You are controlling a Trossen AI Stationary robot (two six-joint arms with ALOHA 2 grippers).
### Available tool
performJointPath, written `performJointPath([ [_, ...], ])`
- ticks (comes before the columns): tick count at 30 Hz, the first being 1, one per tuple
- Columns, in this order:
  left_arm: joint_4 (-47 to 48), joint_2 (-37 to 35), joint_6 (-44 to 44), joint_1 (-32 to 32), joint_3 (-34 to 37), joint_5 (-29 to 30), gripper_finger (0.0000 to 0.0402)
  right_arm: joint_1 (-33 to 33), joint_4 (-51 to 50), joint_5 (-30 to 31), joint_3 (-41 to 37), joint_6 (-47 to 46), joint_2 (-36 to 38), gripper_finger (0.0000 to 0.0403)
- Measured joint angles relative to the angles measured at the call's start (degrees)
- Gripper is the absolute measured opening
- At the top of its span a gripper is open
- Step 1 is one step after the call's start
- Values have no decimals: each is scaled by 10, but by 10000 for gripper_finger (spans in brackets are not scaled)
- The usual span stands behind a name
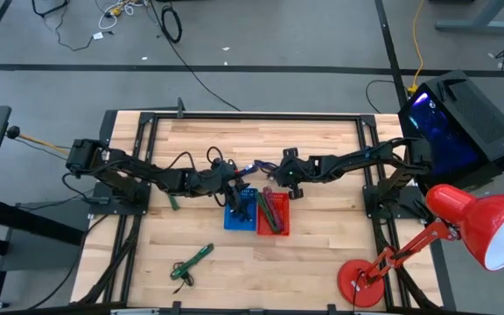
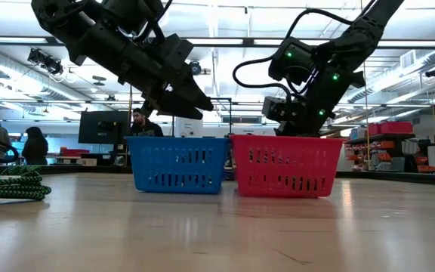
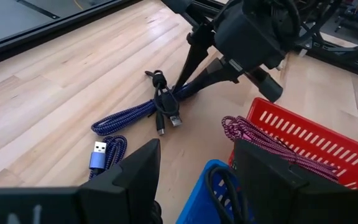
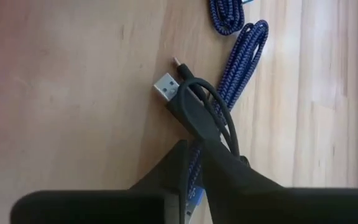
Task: Pick & Place USB Port
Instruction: Put the black USB cable into the blue basket
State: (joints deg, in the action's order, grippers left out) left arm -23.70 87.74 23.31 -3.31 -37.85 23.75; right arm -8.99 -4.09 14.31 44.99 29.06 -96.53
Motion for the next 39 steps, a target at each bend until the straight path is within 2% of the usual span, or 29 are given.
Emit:
performJointPath([
  [5, 0, 0, 0, 0, 0, 0, 210, 0, 19, -3, 0, -1, -11, 55],
  [23, 1, 9, 0, 6, 0, 0, 210, 1, 26, 2, 0, -12, -18, 139],
  [30, 0, 9, -1, 10, 0, -3, 210, 1, 48, 31, 0, -5, -4, 140],
  [39, 0, 9, -1, 13, 0, -7, 210, 1, 26, 17, 0, 3, -5, 137],
])
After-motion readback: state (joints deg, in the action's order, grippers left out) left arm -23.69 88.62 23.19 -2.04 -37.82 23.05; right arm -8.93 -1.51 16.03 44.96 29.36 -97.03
